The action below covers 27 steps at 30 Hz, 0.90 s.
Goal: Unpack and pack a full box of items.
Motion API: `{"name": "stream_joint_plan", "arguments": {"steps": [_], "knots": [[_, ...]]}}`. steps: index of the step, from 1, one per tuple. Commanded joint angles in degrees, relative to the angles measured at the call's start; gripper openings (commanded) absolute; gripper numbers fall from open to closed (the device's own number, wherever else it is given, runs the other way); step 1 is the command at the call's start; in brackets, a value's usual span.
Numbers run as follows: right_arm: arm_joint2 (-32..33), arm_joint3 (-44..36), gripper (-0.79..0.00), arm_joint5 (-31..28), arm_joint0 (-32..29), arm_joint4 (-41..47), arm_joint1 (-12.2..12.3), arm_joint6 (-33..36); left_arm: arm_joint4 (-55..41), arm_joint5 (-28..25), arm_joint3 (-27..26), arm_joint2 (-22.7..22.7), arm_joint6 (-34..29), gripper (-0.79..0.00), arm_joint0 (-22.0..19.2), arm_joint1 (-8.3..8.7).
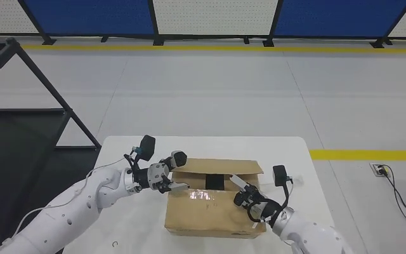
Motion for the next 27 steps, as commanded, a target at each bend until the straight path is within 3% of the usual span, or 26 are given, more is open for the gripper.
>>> {"name": "stream_joint_plan", "arguments": {"steps": [1, 24, 27], "knots": [[0.00, 0.00, 0.000, 0.00, 0.00, 0.00, 0.00, 0.00, -0.08, 0.00, -0.01, 0.01, -0.01, 0.000, 0.00, 0.00], [-0.40, -1.86, 0.000, -1.85, 0.14, -1.47, 0.08, 0.54, -0.01, 0.20, -0.19, -0.05, -0.15, 0.000, 0.13, 0.00], [-0.16, -1.93, 0.000, -3.87, -0.63, -0.76, 0.07, 0.19, 0.59, 0.61, -1.76, -1.63, -1.08, 0.000, 1.31, 0.15]]}}
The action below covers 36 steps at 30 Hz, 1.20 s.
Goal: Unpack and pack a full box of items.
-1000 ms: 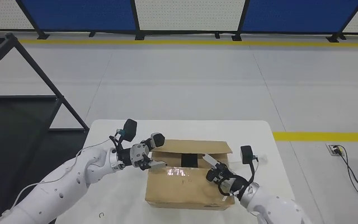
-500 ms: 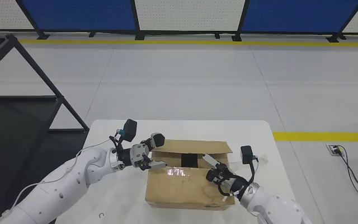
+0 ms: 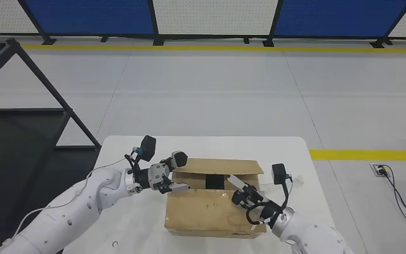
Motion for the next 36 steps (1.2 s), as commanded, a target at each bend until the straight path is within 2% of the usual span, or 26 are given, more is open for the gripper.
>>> {"name": "stream_joint_plan", "arguments": {"steps": [1, 7, 12, 19, 25, 32, 36], "knots": [[0.35, -0.32, 0.000, -1.18, -0.36, 0.25, 0.04, 0.09, 0.67, -0.46, -0.78, -1.15, -0.58, 0.000, 0.70, 0.20], [2.31, -1.65, 0.000, -3.68, -1.88, 1.48, 0.34, 1.62, 3.09, -0.76, -4.09, -3.30, -3.54, 0.000, 2.78, 1.05], [3.88, -1.19, 0.000, -3.87, -2.10, 3.72, 0.28, -0.61, 1.21, -0.76, -4.18, -4.32, -6.70, 0.000, 3.75, 1.55], [3.64, 0.47, 0.000, -4.15, -0.56, 5.60, -0.04, -3.40, -1.49, -0.76, -4.06, -4.20, -13.91, 0.000, 4.29, 1.10], [1.88, 3.26, 0.000, -3.08, 1.57, 4.76, -0.29, -4.37, -3.66, -0.76, -2.95, -4.74, -17.53, 0.000, 4.63, 0.37], [0.55, 6.48, 0.000, -2.07, 2.83, 4.09, -0.46, -4.41, -4.76, -0.76, -2.94, -6.78, -18.14, 0.000, 5.29, -0.02], [0.35, 7.27, 0.000, -1.76, 2.83, 3.84, -0.46, -4.13, -6.58, -0.76, -4.43, -8.69, -15.70, 0.000, 6.30, 0.16]]}}
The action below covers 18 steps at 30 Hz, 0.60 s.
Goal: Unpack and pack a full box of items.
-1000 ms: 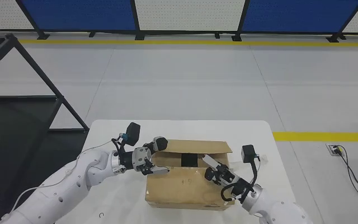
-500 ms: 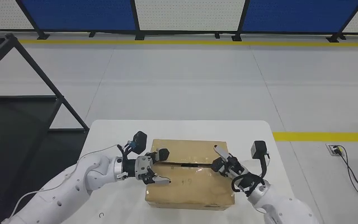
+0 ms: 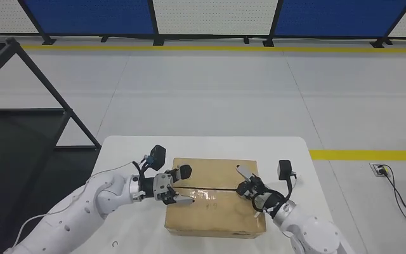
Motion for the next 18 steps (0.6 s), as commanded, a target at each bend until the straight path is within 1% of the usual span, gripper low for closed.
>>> {"name": "stream_joint_plan", "arguments": {"steps": [1, 3, 5, 7, 11, 14, 18], "knots": [[-0.07, 0.23, 0.000, 0.02, -0.07, -0.08, 0.00, 0.06, -1.38, 0.00, -0.72, -0.94, 1.52, 0.000, 0.75, 0.20], [-0.08, 0.42, 0.000, -0.04, -0.13, 0.02, -0.02, 0.04, -4.00, 0.00, -2.17, -0.92, 1.02, 0.000, 1.73, 0.39], [-0.11, 0.49, 0.000, -0.14, -0.17, 0.12, -0.03, 0.07, -7.52, 0.00, -3.20, -0.45, -1.46, 0.000, 2.27, 0.67], [-0.18, 0.56, 0.000, -0.09, -0.17, 0.08, -0.03, 0.23, -12.87, 0.00, -3.82, 0.64, -6.46, 0.000, 2.44, 0.98], [-0.21, 0.69, 0.000, -0.07, -0.14, 0.06, -0.05, 0.32, -27.07, 0.00, -2.48, 1.89, -16.86, 0.000, 2.16, 1.26], [-0.23, 0.70, 0.000, -0.04, -0.09, 0.06, -0.05, 0.51, -36.23, 0.00, -0.95, 1.74, -24.70, 0.000, 1.02, 1.20], [-0.21, 0.66, 0.000, -0.19, -0.13, 0.14, -0.06, 0.58, -36.23, 0.00, -0.95, 1.74, -24.70, 0.000, 1.02, 1.20]]}}
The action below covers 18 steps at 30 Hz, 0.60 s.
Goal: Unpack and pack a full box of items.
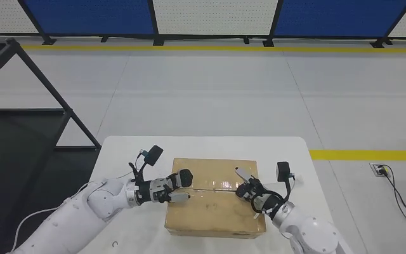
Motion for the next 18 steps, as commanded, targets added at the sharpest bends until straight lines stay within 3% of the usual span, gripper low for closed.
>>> {"name": "stream_joint_plan", "arguments": {"steps": [1, 4, 8, 18], "knots": [[0.02, -0.04, 0.000, -0.05, -0.02, 0.10, -0.01, 0.05, 0.41, 0.00, -0.03, 0.01, 0.44, 0.000, 0.03, 0.00], [-0.04, 0.01, 0.000, -0.21, -0.06, 0.20, -0.03, 0.08, 0.41, 0.00, -0.03, 0.01, 0.44, 0.000, 0.03, 0.00], [-0.16, 0.07, 0.000, -0.47, 0.00, 0.21, -0.05, 0.17, -4.21, 5.82, -2.02, -0.47, -1.20, 0.000, 2.07, 0.03], [-0.14, 0.40, 0.000, -1.03, -0.25, 0.56, -0.11, 0.07, -29.13, 19.89, -3.34, -4.72, -19.40, 0.000, 2.87, 0.79]]}}
